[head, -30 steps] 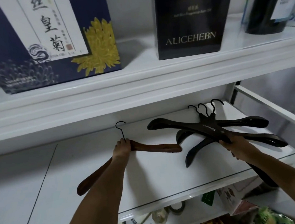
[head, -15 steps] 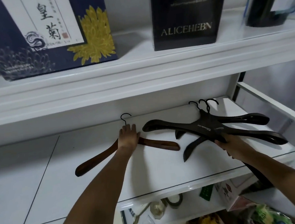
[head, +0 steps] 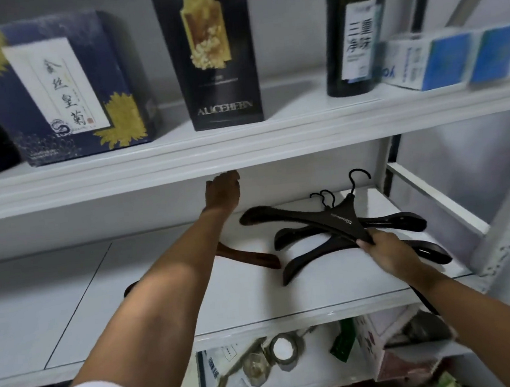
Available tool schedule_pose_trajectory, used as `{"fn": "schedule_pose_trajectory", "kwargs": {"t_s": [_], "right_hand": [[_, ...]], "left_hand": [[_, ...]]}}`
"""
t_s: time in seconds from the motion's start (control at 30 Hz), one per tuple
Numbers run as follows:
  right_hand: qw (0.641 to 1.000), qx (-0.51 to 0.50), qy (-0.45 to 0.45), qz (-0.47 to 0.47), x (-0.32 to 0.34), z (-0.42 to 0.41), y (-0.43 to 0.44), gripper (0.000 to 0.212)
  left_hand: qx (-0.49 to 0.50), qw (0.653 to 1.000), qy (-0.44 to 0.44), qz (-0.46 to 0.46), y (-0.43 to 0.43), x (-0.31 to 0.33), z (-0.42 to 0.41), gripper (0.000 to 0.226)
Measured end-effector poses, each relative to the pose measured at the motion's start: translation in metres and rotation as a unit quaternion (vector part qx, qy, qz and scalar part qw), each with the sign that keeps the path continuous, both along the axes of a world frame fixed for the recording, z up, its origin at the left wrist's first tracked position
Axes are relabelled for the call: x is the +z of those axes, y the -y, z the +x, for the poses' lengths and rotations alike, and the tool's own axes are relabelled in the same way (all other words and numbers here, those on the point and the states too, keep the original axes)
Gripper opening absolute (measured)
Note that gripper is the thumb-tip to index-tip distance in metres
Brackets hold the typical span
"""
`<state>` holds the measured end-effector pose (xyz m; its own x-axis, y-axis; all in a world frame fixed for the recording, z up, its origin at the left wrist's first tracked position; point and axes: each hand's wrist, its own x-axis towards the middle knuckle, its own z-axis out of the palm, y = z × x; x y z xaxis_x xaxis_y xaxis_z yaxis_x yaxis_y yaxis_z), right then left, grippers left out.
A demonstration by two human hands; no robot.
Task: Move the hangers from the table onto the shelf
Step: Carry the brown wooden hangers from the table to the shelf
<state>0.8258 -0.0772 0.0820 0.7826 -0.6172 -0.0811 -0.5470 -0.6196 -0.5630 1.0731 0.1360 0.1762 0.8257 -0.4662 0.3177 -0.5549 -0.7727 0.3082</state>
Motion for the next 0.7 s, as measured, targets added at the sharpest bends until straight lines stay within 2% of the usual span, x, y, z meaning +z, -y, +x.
{"fn": "schedule_pose_trajectory", "kwargs": {"t_s": [0.17,0.3,0.47,0.57,0.63,0.7], "right_hand": [[0.995,0.059,-0.056,-0.055,0.008,-0.021,0.002,0.038],[0.989,0.088,-0.067,-0.094,0.003,-0.033,-0.008,0.035],[0.98,0.127,-0.054,-0.142,-0.003,-0.052,-0.021,0.031],[0.971,0.142,-0.064,-0.179,-0.004,-0.064,-0.024,0.035],[0.967,0.146,-0.068,-0.199,-0.005,-0.07,-0.026,0.035],[0.962,0.154,-0.07,-0.215,-0.007,-0.077,-0.025,0.033]], "left_hand": [[-0.037,0.995,-0.067,0.064,0.053,0.012,-0.062,0.032],[-0.057,0.984,-0.132,0.104,0.11,-0.012,-0.103,0.047],[-0.063,0.985,-0.145,0.073,0.15,-0.034,-0.135,0.069],[-0.026,0.986,-0.147,0.077,0.162,-0.031,-0.144,0.078],[0.008,0.99,-0.124,0.073,0.165,-0.028,-0.15,0.077],[0.03,0.991,-0.114,0.065,0.166,-0.026,-0.156,0.064]]}}
